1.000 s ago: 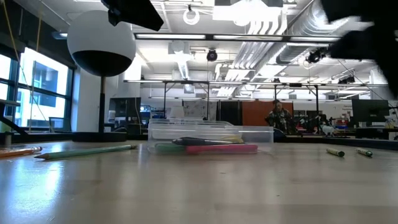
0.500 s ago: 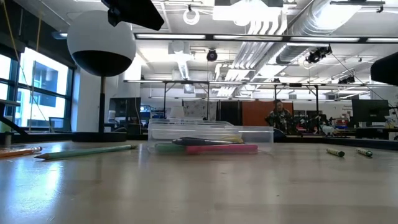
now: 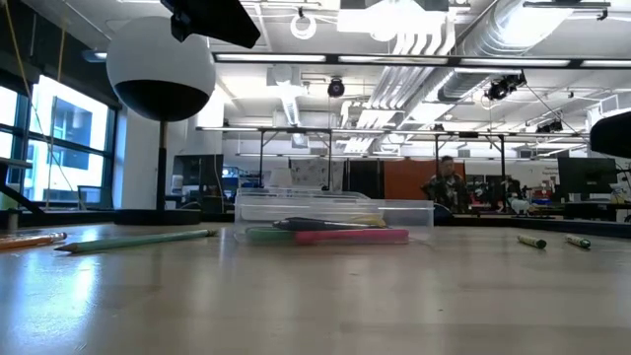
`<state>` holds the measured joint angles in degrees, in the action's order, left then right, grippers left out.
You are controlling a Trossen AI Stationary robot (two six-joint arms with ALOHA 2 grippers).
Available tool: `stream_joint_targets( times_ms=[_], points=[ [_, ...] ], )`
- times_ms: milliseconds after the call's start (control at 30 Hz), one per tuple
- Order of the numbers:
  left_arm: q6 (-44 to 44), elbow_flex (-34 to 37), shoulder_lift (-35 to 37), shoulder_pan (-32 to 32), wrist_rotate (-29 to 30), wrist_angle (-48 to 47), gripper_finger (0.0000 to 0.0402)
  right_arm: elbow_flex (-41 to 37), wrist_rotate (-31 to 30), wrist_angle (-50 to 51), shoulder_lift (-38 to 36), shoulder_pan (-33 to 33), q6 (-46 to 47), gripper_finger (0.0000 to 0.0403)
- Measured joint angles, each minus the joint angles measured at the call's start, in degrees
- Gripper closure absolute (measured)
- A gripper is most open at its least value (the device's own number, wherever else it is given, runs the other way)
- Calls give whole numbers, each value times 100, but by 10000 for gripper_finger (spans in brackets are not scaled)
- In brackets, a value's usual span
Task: Pick & place school supplies into a supply box
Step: Put the blue pencil into the transparent supply box
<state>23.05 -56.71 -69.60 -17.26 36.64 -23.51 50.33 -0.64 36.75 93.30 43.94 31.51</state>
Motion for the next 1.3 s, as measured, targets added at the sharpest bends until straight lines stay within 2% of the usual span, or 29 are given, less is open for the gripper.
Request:
stream_joint_targets(
  times_ms=[167, 300, 633, 867, 1133, 1300],
  points=[
    [0, 0, 0, 0, 31, 3, 266, -73, -180, -205, 6, -2, -92, 286],
    [0, 0, 0, 0, 37, -2, 266, -229, -90, -249, 6, -2, -14, 299],
    [-1, 0, 0, 0, 39, -4, 266, -391, -99, -512, -11, -4, -86, 345],
    [-2, 0, 0, 0, 42, -4, 266, -400, -258, -544, -4, -3, -187, 396],
    [-2, 0, 0, 0, 42, -4, 266, -353, -308, -843, 20, -261, 159, 395],
    [-8, 0, 0, 2, 46, 0, 266, -89, -1040, -968, 30, -690, -49, 398]
  ],
)
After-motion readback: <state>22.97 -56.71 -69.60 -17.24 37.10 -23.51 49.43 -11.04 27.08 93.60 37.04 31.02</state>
